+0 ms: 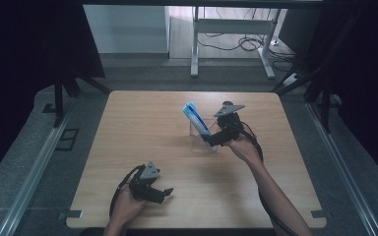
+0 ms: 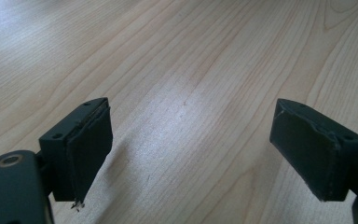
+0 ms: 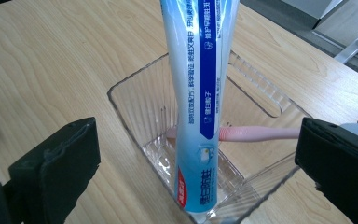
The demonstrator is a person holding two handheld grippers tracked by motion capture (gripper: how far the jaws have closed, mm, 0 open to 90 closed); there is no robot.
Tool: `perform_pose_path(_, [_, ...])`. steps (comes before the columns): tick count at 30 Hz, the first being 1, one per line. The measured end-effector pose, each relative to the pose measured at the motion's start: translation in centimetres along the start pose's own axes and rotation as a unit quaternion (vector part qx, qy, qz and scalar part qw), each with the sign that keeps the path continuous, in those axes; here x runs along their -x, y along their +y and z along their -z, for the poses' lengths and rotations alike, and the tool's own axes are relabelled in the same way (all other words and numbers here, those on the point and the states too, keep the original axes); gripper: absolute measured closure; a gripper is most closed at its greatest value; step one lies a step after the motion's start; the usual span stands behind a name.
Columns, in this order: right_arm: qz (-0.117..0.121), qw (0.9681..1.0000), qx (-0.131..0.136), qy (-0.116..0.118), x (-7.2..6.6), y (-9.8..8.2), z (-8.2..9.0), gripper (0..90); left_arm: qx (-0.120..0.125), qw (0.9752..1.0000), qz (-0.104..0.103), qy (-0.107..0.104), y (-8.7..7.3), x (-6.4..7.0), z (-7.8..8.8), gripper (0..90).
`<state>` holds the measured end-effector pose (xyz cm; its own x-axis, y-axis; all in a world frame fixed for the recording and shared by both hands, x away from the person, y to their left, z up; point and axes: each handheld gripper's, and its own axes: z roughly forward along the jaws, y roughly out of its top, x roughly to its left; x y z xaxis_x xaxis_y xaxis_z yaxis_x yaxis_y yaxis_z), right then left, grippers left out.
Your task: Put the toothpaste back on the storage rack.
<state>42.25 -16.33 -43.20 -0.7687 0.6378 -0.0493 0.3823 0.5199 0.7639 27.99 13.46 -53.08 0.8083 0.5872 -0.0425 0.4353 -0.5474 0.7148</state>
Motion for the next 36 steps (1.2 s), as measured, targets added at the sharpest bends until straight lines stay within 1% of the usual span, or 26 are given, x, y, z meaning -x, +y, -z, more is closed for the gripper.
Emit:
perform_pose_path(4, [-0.005,1.0,0.002,0.002,-0.1,-0.4,0.5,0.1,0.0,1.0,0.0,0.0,0.0,0.0,0.0,13.3])
perform_pose_path(22, [-0.009,0.9998,0.012,0.011,-0.7,-2.2,2.3,0.2,0.007,1.0,0.001,0.004,0.0,0.0,0.2,13.3])
perform_pose_path(25, [-0.005,0.9998,0.012,0.012,-0.9,-2.5,2.5,0.2,0.007,1.0,0.001,0.005,0.0,-0.1,0.3,13.4])
perform_pose_path(27, [-0.005,0.9998,0.014,0.014,-1.1,-2.7,2.8,0.2,0.008,1.0,0.004,0.005,0.0,-0.1,0.3,13.4])
perform_pose_path(31, [-0.001,0.9999,0.006,0.015,-1.4,-3.1,3.1,0.2,0.016,0.9998,0.013,0.003,-0.1,-0.3,0.4,13.4])
perform_pose_path(34, [-0.001,0.9999,0.004,0.015,-1.5,-3.5,3.3,0.3,0.019,0.9996,0.02,-0.002,-0.2,-0.5,0.5,13.4])
perform_pose_path(36, [-0.001,0.9999,0.005,0.014,-1.6,-3.8,3.5,0.2,0.02,0.9996,0.022,-0.004,-0.2,-0.5,0.5,13.3])
